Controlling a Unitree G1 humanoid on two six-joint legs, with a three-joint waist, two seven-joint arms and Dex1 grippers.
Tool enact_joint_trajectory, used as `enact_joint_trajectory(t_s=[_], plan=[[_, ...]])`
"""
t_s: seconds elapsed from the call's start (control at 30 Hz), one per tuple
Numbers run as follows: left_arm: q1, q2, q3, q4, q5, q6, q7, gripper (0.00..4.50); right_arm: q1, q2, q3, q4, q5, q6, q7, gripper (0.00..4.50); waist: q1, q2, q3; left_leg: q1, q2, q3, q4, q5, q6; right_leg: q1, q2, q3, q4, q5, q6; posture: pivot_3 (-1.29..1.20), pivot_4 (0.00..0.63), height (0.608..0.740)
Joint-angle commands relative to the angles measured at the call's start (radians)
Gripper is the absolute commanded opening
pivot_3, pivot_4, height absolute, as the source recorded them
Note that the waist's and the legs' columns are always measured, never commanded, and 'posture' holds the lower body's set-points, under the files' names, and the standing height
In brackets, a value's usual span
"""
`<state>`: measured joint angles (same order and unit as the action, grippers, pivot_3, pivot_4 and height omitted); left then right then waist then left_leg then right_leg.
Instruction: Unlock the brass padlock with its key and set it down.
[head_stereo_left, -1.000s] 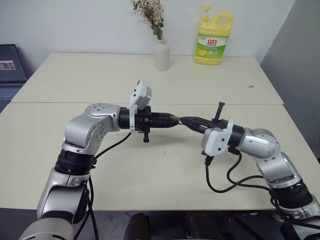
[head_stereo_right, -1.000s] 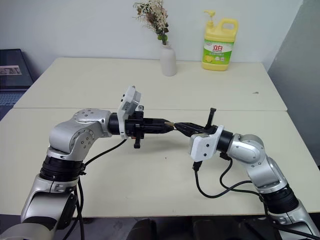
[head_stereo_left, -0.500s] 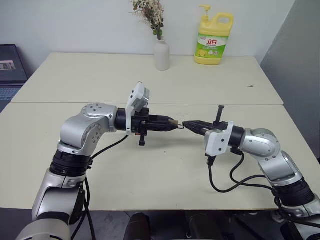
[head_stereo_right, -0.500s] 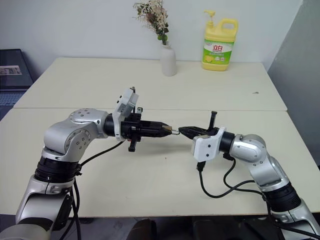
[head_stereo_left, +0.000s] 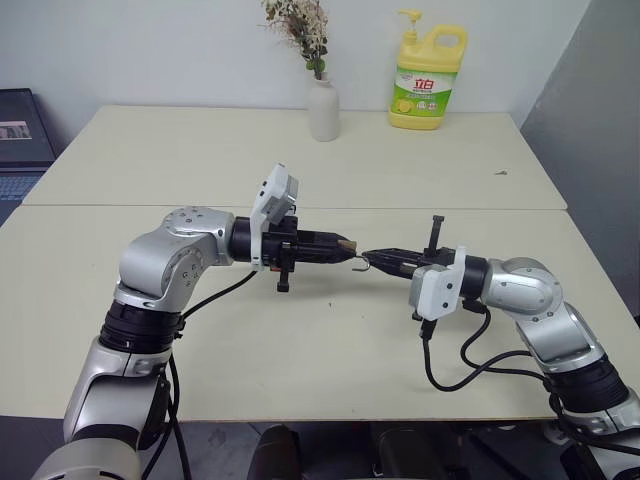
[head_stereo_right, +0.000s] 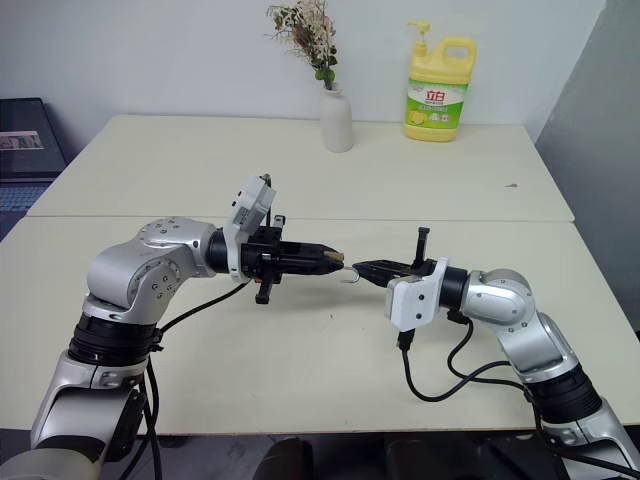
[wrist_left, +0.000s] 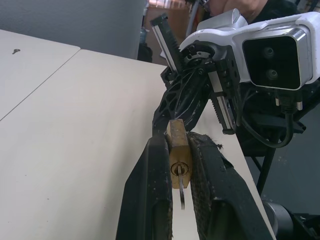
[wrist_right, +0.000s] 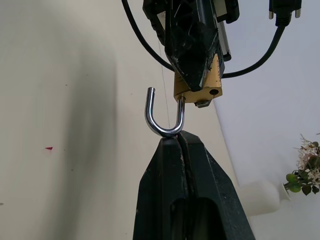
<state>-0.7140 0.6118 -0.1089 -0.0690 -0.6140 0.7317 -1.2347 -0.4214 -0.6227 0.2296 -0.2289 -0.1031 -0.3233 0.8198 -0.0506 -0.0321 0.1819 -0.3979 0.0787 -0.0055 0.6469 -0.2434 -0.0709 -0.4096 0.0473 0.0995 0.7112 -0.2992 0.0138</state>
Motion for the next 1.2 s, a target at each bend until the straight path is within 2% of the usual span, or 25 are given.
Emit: enact_joint_trajectory(t_s=[0.03,0.2,0.3,0.33,0.4,0.6,0.77,1.1,1.2], plan=[[-0.006,0.009,0.032,-0.032,-0.017,-0.01,0.0,0.17,-0.007,0.0,-0.006,-0.021,0.017,-0.019,0.002,0.0,0.0,0.0,0.0,0.0,0.0,0.0,0.0,0.0,0.0,0.0,0.0,0.0,0.0,0.0,0.0,0.0,0.15,0.74],[-0.003,0.004,0.035,-0.021,-0.001,-0.019,0.031,0.17,0.046,-0.048,-0.024,-0.036,0.03,0.077,0.046,0.0,0.001,0.0,0.0,0.0,0.0,0.0,0.0,0.0,0.0,0.0,0.0,0.0,0.0,0.0,0.0,0.0,0.15,0.74],[0.02,0.007,0.037,-0.025,0.005,-0.019,0.055,0.17,0.102,-0.086,-0.085,-0.081,0.106,0.194,0.064,0.0,0.004,0.0,0.0,0.0,0.0,0.0,0.0,0.0,0.0,0.0,0.0,0.0,0.0,0.0,0.0,0.0,0.15,0.74],[0.029,0.005,0.038,-0.03,0.007,-0.018,0.068,0.17,0.117,-0.099,-0.103,-0.105,0.144,0.239,0.075,0.17,0.004,0.0,0.0,0.0,0.0,0.0,0.0,0.0,0.0,0.0,0.0,0.0,0.0,0.0,0.0,0.0,0.15,0.74],[0.047,0.004,0.037,-0.039,0.011,-0.017,0.084,0.17,0.135,-0.119,-0.13,-0.156,0.209,0.327,0.096,0.61,0.001,0.0,0.0,0.0,0.0,0.0,0.0,0.0,0.0,0.0,0.0,0.0,0.0,0.0,0.0,0.0,0.15,0.74],[0.161,-0.025,-0.034,-0.035,0.087,-0.012,0.185,0.17,0.18,-0.166,-0.172,-0.35,0.377,0.602,0.109,2.77,0.0,0.0,0.0,0.001,0.0,-0.001,0.0,0.0,0.0,0.001,0.0,0.0,0.0,-0.002,0.003,0.0,0.15,0.74],[0.213,-0.068,-0.058,0.007,0.144,-0.035,0.245,0.17,0.204,-0.181,-0.141,-0.407,0.369,0.686,0.096,4.49,0.004,0.0,0.0,0.0,0.0,-0.003,0.001,0.0,0.0,0.001,0.0,-0.001,0.0,-0.002,0.004,0.0,0.15,0.74],[0.235,-0.111,-0.054,0.054,0.133,0.011,0.251,0.17,0.215,-0.204,-0.086,-0.426,0.339,0.704,0.109,4.5,0.003,0.0,0.0,0.0,0.0,-0.003,0.0,0.0,0.0,0.001,0.0,-0.002,0.0,-0.002,0.004,0.0,0.15,0.74],[0.224,-0.115,-0.064,0.098,0.162,-0.014,0.255,1.15,0.207,-0.205,-0.075,-0.422,0.331,0.7,0.111,4.5,0.003,0.0,0.0,0.0,0.0,-0.003,0.0,0.0,0.0,0.001,0.0,-0.002,0.0,-0.002,0.004,0.0,0.15,0.74]])
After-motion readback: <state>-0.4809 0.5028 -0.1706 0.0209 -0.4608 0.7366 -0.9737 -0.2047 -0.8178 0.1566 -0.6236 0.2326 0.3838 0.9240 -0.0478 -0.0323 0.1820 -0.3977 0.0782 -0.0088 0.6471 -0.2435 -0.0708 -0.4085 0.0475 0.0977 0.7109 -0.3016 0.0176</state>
